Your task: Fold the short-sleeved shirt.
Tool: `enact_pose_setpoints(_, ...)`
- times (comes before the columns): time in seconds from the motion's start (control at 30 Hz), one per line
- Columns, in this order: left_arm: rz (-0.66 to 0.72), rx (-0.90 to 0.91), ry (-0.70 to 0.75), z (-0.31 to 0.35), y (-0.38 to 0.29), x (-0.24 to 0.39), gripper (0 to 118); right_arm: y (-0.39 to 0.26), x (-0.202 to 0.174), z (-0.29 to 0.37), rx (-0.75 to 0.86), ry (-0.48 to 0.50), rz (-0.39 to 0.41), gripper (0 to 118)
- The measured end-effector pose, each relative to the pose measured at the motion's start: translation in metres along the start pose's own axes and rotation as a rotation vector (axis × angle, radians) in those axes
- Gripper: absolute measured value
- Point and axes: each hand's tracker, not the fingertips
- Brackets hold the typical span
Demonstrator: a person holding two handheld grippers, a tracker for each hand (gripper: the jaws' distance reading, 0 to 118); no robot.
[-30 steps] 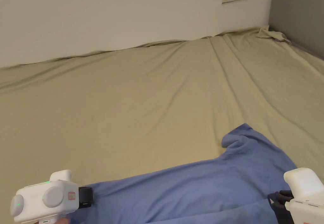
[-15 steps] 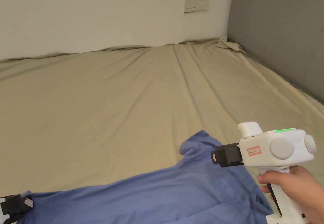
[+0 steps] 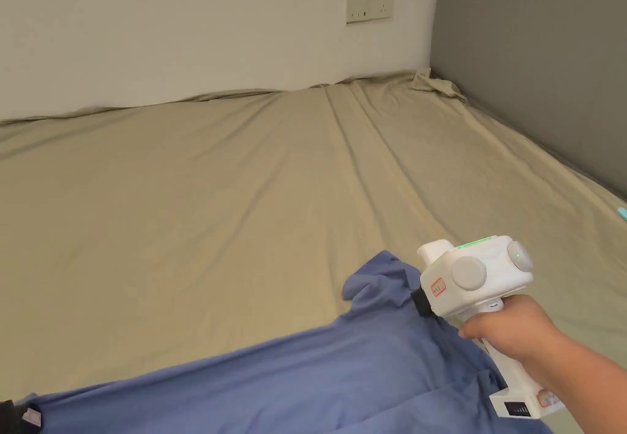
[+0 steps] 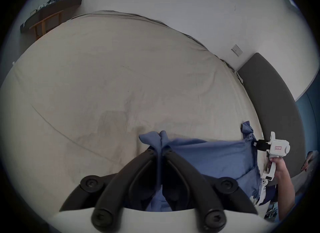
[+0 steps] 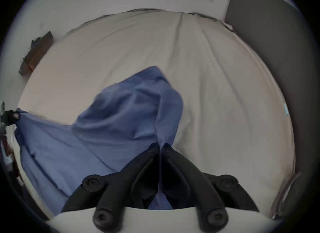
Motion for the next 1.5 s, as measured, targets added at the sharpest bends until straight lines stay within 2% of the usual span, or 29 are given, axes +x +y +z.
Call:
enact_pose_setpoints(0.07,0.002,0.005,-0.007,0.006,0.001,0.001,2,0.0,0.003,0.016,0.056,0.013,-0.017,4)
enact_pose_setpoints(0.13,-0.001,0.007,-0.022,0.014,0.002,0.001,3,-0.001,0.012,0.043,0.12,0.082,-0.086,4)
enact_pose_setpoints(0.17,-0.007,0.008,-0.039,0.02,0.003,0.002,2,-0.003,0.016,0.059,0.152,0.117,-0.092,4)
enact_pose_setpoints(0.2,-0.018,0.008,-0.049,0.026,0.004,0.003,2,-0.006,0.017,0.074,0.178,0.136,-0.084,4)
enact_pose_setpoints(0.27,-0.039,0.01,-0.069,0.042,0.003,0.005,2,-0.015,0.015,0.112,0.198,0.166,-0.018,4)
enact_pose_setpoints(0.37,-0.056,0.018,-0.111,0.068,-0.005,0.002,2,-0.042,0.006,0.16,0.202,0.146,0.063,4)
enact_pose_setpoints(0.53,-0.054,-0.035,-0.175,0.108,-0.043,-0.018,3,-0.102,0.002,0.204,0.147,0.231,0.11,4)
enact_pose_setpoints(0.7,-0.124,-0.122,-0.116,0.113,-0.083,-0.032,2,-0.157,-0.004,0.181,-0.042,0.214,0.138,4)
enact_pose_setpoints(0.8,-0.119,-0.18,-0.094,0.099,-0.105,-0.038,2,-0.176,-0.004,0.154,-0.109,0.203,0.094,4)
enact_pose_setpoints(0.93,-0.205,-0.252,-0.006,0.072,-0.126,-0.039,2,-0.186,0.0,0.112,-0.192,0.151,0.1,4)
enact_pose_setpoints(1.03,-0.171,-0.26,0.029,0.056,-0.129,-0.05,2,-0.188,0.002,0.093,-0.217,0.148,0.087,4)
enact_pose_setpoints(1.17,-0.074,-0.255,-0.003,0.05,-0.121,-0.062,2,-0.184,0.012,0.089,-0.221,0.159,0.044,4)
enact_pose_setpoints(1.27,-0.188,-0.25,0.049,0.045,-0.121,-0.058,2,-0.186,0.009,0.088,-0.212,0.149,0.054,4)
enact_pose_setpoints(1.33,-0.207,-0.241,0.074,0.045,-0.125,-0.051,3,-0.194,-0.006,0.098,-0.192,0.115,0.061,5)
enact_pose_setpoints(1.37,-0.212,-0.236,0.08,0.047,-0.126,-0.049,6,-0.195,-0.009,0.101,-0.18,0.096,0.073,7)
enact_pose_setpoints(1.4,-0.222,-0.225,0.094,0.051,-0.125,-0.045,19,-0.195,-0.012,0.106,-0.167,0.086,0.103,9)
enact_pose_setpoints(1.43,-0.216,-0.187,0.103,0.061,-0.123,-0.041,65,-0.193,-0.014,0.114,-0.159,0.081,0.117,22)
enact_pose_setpoints(1.47,-0.19,-0.12,0.082,0.077,-0.122,-0.036,105,-0.192,-0.012,0.127,-0.136,0.106,0.1,53)
enact_pose_setpoints(1.5,-0.173,-0.054,0.044,0.093,-0.119,-0.034,118,-0.19,-0.011,0.141,-0.092,0.158,0.053,97)
